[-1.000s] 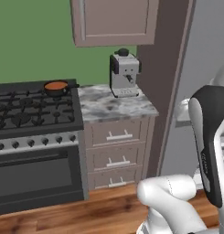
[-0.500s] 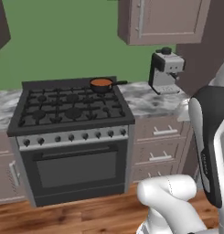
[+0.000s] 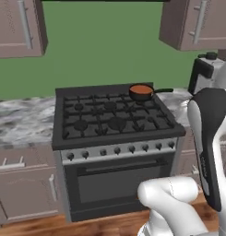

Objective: Retrieve the fish from the fridge and place it on the saucepan with marinade on the stove.

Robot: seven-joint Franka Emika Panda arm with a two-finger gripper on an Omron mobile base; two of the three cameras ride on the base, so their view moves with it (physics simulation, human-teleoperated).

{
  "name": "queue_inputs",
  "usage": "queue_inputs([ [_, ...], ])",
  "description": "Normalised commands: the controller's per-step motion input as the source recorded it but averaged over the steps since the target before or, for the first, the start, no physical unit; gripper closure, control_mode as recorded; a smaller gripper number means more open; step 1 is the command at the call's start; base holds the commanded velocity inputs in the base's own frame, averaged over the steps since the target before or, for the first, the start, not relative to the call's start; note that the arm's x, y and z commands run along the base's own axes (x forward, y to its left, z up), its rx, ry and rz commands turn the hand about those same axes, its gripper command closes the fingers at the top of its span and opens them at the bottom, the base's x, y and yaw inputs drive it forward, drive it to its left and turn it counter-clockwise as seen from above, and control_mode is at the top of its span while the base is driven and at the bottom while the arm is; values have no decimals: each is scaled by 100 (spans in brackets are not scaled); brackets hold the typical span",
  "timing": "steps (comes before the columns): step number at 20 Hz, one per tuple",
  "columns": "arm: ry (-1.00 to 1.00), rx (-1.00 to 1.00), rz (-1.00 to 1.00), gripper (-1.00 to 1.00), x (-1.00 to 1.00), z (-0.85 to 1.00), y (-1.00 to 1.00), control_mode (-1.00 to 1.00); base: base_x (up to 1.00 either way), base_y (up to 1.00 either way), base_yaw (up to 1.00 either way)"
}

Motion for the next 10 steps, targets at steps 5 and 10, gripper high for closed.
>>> queue_inputs([
  [5, 0, 0, 0, 100, 0, 0, 0, 100, 80, 23, -23],
  [10, 0, 0, 0, 100, 0, 0, 0, 100, 58, -9, -7],
])
